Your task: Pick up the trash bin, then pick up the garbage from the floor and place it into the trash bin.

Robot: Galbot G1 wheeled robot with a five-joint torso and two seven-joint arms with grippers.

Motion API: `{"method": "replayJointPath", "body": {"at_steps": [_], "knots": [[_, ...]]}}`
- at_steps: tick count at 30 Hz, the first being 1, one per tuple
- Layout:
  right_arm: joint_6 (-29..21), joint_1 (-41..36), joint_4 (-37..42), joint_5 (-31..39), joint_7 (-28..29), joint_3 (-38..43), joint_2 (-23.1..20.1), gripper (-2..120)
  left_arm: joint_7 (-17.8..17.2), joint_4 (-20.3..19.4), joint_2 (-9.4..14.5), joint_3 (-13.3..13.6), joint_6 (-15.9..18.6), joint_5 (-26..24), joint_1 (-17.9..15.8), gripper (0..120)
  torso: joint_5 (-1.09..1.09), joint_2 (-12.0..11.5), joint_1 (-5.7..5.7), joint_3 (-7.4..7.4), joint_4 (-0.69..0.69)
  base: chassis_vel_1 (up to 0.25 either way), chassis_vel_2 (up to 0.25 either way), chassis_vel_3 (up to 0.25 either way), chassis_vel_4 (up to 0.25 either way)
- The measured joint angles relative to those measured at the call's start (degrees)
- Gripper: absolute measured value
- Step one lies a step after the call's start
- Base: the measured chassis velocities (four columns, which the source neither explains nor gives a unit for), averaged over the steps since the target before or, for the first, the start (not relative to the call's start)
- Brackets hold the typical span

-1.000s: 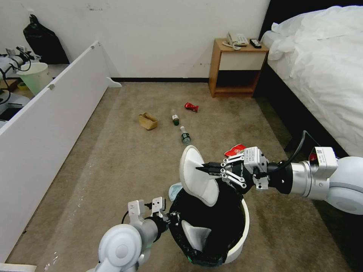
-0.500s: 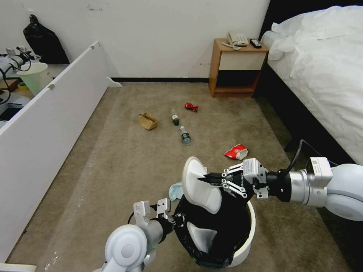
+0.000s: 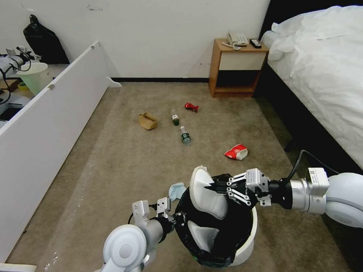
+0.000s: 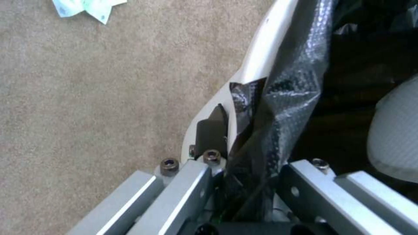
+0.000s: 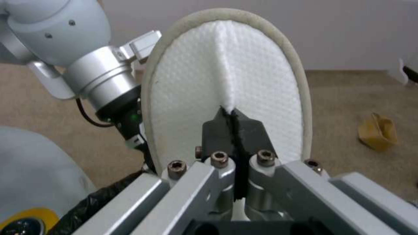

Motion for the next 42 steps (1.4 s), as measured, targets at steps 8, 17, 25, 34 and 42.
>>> {"method": "replayJointPath", "body": {"at_steps": [8, 17, 25, 34, 42], "knots": [[0.0, -1.0, -1.0, -1.1, -0.1, -0.7, 0.1, 0, 0.0, -0.4, -0.3, 0.1, 0.0, -0.2, 0.0, 2, 0.00, 0.0, 0.00, 0.00, 0.00, 0.000, 0.000, 0.000, 0.000], [-0.1, -1.5, -2.7, -1.6, 0.0, -1.0, -0.1, 0, 0.0, -1.1, -0.2, 0.3, 0.0, -0.6, 0.2, 2, -0.01, 0.0, 0.00, 0.00, 0.00, 0.000, 0.000, 0.000, 0.000], [-0.4, -1.7, -3.0, -1.8, 0.0, -1.3, -0.3, 23, 0.2, -1.1, -0.3, 0.5, 0.0, -0.6, 0.0, 2, 0.00, 0.0, 0.01, 0.00, 0.00, 0.000, 0.000, 0.000, 0.000], [-0.7, -1.8, -3.0, -1.9, -0.3, -1.3, -0.3, 55, 0.3, -0.7, -0.6, 0.5, 0.0, -0.6, -0.4, 2, 0.00, 0.0, 0.01, 0.00, 0.00, 0.000, 0.000, 0.000, 0.000], [-0.8, -2.0, -3.0, -2.1, -0.9, -1.4, -0.3, 83, 0.4, -0.4, -0.6, 0.2, 0.0, -0.5, -0.9, 2, 0.00, 0.0, 0.01, 0.00, 0.00, 0.000, 0.000, 0.000, 0.000]]}}
